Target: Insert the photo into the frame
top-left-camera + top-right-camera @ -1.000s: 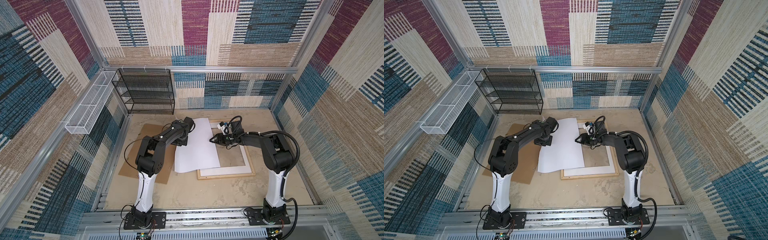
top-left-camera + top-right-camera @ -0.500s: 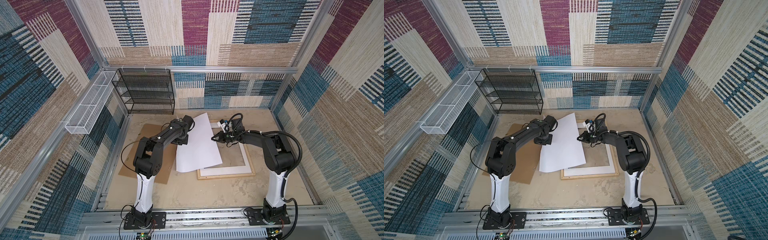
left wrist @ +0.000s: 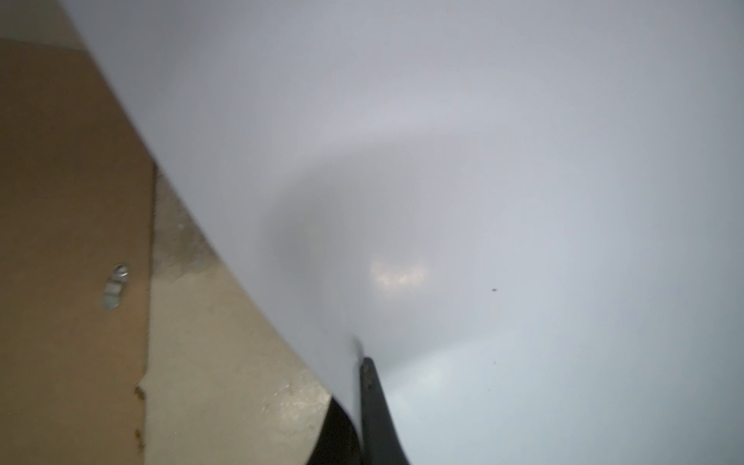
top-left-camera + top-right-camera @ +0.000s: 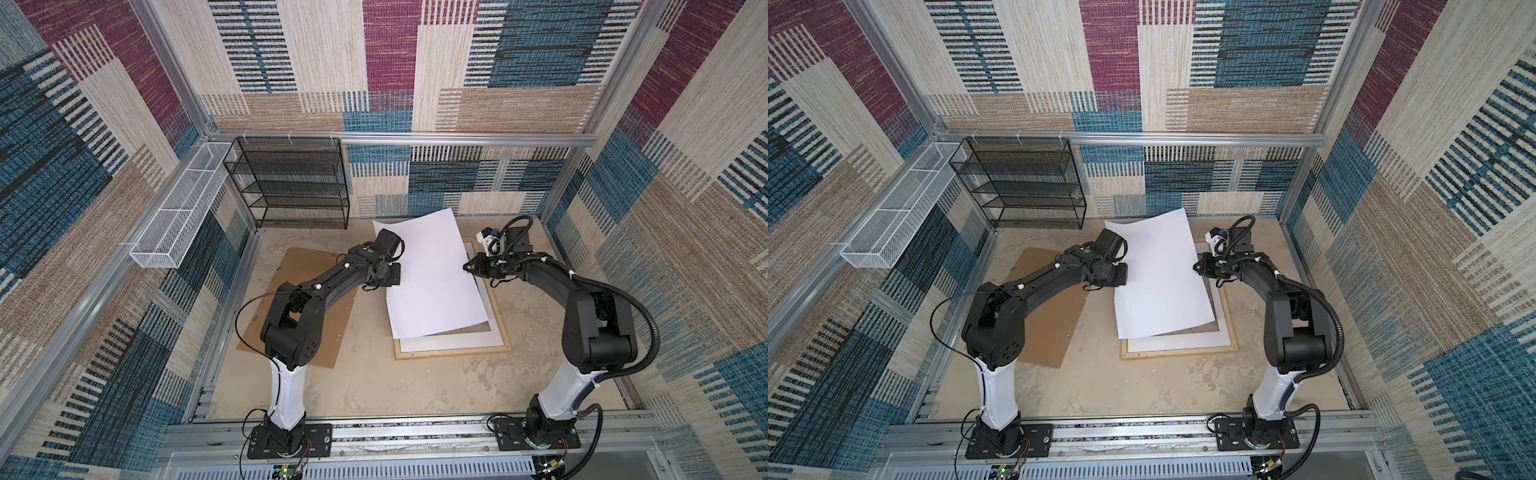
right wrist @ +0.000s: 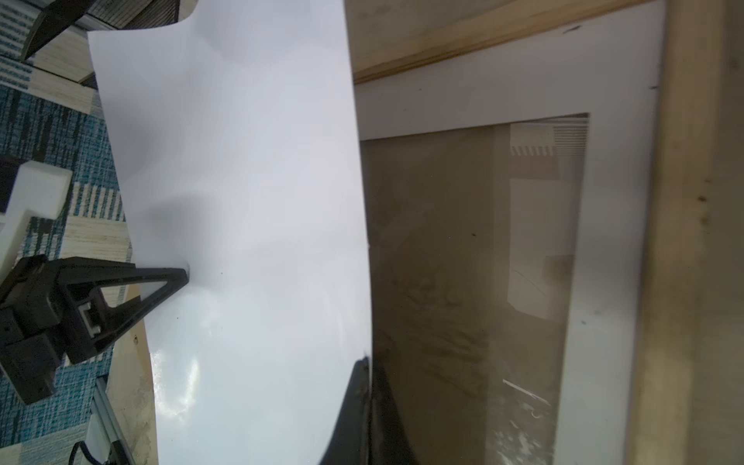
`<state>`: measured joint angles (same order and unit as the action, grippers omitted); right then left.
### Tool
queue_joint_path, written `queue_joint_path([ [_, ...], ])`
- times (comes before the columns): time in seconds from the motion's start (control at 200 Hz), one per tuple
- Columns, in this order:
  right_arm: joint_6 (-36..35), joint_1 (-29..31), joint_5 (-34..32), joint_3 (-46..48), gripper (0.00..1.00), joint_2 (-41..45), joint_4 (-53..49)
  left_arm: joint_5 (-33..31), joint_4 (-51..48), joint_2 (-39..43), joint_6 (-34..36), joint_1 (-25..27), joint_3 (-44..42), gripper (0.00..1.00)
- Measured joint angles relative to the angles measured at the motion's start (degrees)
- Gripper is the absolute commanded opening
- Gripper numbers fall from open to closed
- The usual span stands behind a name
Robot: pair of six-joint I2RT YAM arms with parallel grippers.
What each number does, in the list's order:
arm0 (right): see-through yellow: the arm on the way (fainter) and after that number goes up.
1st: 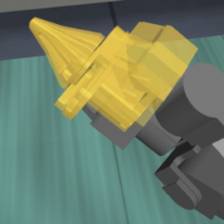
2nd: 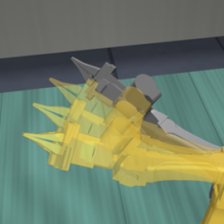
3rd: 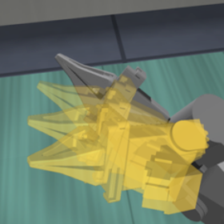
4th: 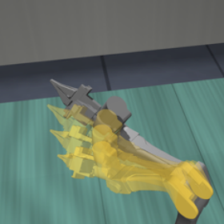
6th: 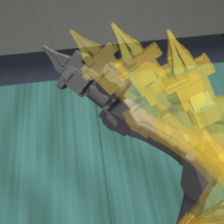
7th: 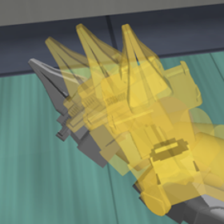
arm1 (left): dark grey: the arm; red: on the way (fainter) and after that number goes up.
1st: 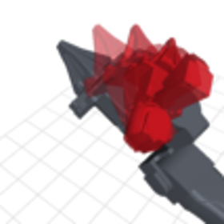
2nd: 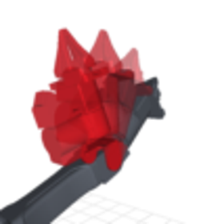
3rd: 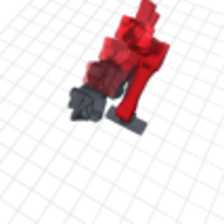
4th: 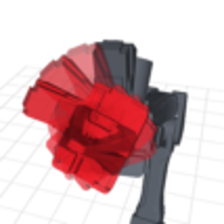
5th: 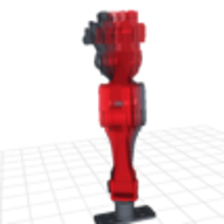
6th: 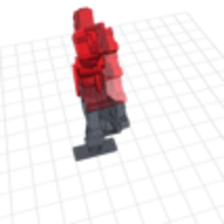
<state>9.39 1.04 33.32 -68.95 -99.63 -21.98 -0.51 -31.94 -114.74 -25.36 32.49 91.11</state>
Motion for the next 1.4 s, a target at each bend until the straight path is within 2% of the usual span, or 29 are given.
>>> queue_joint_path([
  [0.135, -0.6, -1.1, -4.3, 0.8, 0.00, 2.4, -1.9, 2.7, 6.1, -1.9, -0.9, 0.7, -0.9, 0.00],
  [0.36, -1.3, -3.4, -8.0, 4.6, 0.00, 3.3, -3.2, 5.6, 10.3, -2.7, -1.7, 1.8, -2.4, 0.00],
  [0.626, -1.5, -5.0, -8.4, 8.6, 0.00, 6.0, -3.1, 7.9, 12.5, -2.5, -1.9, 2.4, -4.3, 0.00],
  [1.026, -1.7, -5.0, -7.8, 9.2, 0.00, 5.2, -2.8, 8.1, 13.3, -1.2, -3.1, 2.8, -7.3, 0.00],
  [1.112, -1.7, -5.0, -7.5, 9.5, 0.00, 4.6, -2.7, 8.0, 13.3, -1.2, -3.1, 2.8, -7.6, 0.22],
  [1.182, -1.7, -5.1, -8.1, 9.7, 0.00, 4.2, -2.2, 6.7, 12.8, -1.2, -3.2, 2.9, -7.6, 0.34],
  [1.277, -1.7, -5.3, -8.2, 10.1, 0.00, 3.8, -1.4, 4.6, 11.2, -1.1, -3.4, 2.8, -7.6, 0.41],
  [1.402, -1.7, -5.3, -8.3, 10.3, 0.00, 3.2, -0.7, 0.4, 8.0, -0.3, -3.4, 2.6, -6.6, 0.44],
])
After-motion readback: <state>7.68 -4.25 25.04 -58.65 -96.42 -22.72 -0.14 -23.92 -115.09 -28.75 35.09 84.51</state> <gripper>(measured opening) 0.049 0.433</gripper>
